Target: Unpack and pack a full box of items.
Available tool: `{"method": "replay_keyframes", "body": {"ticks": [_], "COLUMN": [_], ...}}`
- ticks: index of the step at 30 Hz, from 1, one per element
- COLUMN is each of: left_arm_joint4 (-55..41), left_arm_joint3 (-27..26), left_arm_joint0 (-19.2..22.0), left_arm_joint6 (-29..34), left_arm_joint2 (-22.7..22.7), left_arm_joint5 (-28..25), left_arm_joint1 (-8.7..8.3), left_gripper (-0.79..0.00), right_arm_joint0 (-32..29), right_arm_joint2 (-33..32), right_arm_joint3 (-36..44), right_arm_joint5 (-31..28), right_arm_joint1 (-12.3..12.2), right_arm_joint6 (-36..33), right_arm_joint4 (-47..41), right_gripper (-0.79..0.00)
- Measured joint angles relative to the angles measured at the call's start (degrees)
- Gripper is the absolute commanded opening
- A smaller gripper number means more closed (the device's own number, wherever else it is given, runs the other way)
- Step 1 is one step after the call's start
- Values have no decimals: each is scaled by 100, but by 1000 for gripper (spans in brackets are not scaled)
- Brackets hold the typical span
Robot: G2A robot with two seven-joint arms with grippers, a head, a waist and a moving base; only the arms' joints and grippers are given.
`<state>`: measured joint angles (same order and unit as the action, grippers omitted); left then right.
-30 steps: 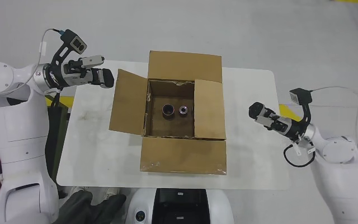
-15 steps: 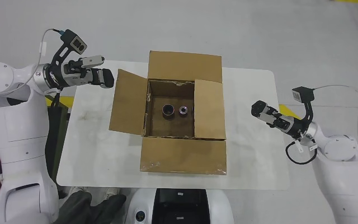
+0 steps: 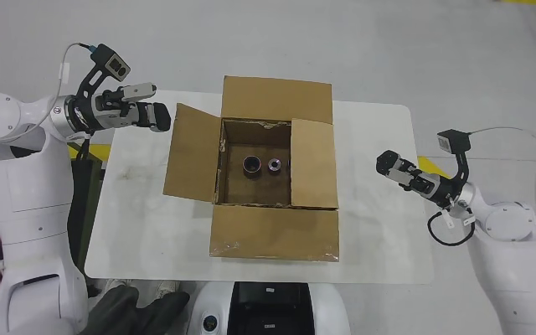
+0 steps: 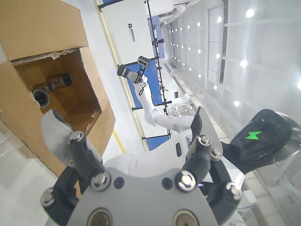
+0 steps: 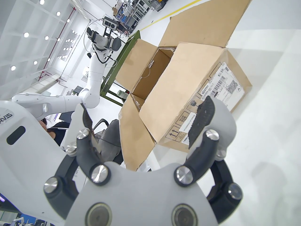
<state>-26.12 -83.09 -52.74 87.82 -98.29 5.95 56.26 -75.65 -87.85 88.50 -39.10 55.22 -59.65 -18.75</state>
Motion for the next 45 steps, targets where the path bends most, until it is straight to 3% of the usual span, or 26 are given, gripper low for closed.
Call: {"method": "replay_keyframes", "body": {"ticks": [4, 13, 20, 28, 45], "left_arm_joint4": [246, 604, 1341, 1507, 231], "left_arm_joint3": [57, 1171, 1622, 1570, 1201], "left_arm_joint0": [-10, 432, 594, 596, 500], "left_arm_joint6": [-258, -129, -1146, -1615, -664], "left_arm_joint2": [177, 184, 774, 1433, 1487], "left_arm_joint5": [-311, -909, -1179, -1263, -1135], "left_arm_joint1": [-5, -146, -110, -25, -77], "left_gripper": [0, 0, 0, 0, 0], "right_arm_joint0": [0, 0, 0, 0, 0], "right_arm_joint2": [0, 0, 0, 0, 0], "right_arm_joint3": [0, 0, 0, 0, 0], "right_arm_joint5": [0, 0, 0, 0, 0], "right_arm_joint1": [0, 0, 0, 0, 0], "right_arm_joint6": [0, 0, 0, 0, 0], "right_arm_joint4": [0, 0, 0, 0, 0], "right_gripper": [0, 0, 0, 0, 0]}}
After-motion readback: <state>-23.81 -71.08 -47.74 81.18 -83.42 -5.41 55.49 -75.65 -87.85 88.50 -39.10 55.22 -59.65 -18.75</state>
